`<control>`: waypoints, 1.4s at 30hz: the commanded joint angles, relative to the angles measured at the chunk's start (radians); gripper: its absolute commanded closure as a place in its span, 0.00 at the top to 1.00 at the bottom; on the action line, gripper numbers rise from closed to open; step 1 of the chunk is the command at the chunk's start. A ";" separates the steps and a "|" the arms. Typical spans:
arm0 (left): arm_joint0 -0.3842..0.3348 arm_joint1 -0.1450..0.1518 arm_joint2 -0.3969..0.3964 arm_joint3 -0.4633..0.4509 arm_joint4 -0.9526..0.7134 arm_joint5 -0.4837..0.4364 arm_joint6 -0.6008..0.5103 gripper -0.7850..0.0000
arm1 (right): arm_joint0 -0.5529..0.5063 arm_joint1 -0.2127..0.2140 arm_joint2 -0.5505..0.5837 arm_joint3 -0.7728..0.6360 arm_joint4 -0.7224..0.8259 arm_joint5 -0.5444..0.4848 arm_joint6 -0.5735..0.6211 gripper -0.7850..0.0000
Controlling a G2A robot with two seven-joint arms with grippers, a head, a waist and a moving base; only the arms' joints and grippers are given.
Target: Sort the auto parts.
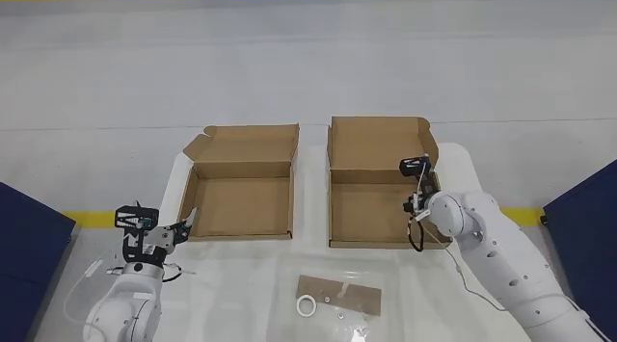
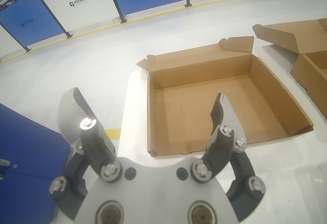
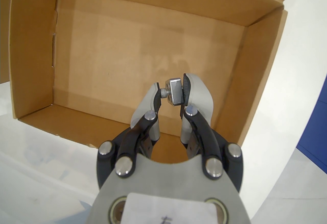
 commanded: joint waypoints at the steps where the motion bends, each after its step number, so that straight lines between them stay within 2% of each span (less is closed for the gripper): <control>1: 0.000 0.000 0.000 0.000 0.000 0.000 0.000 1.00 | -0.001 0.000 0.001 -0.001 0.000 -0.001 0.000 0.00; 4: 0.000 0.000 0.000 0.000 0.000 0.000 0.000 1.00 | -0.004 0.000 0.000 0.000 -0.004 -0.001 -0.006 0.00; 7: 0.000 0.000 0.000 0.000 0.000 0.000 0.000 1.00 | -0.017 -0.002 -0.029 -0.005 -0.117 0.051 -0.030 0.00; 15: 0.000 0.000 0.000 0.000 0.000 0.000 0.000 1.00 | 0.005 -0.023 -0.080 0.007 -0.228 0.152 0.022 0.00; 42: 0.000 0.000 0.000 0.000 0.000 0.000 0.000 1.00 | 0.043 -0.075 -0.091 0.126 -0.201 0.139 0.035 0.00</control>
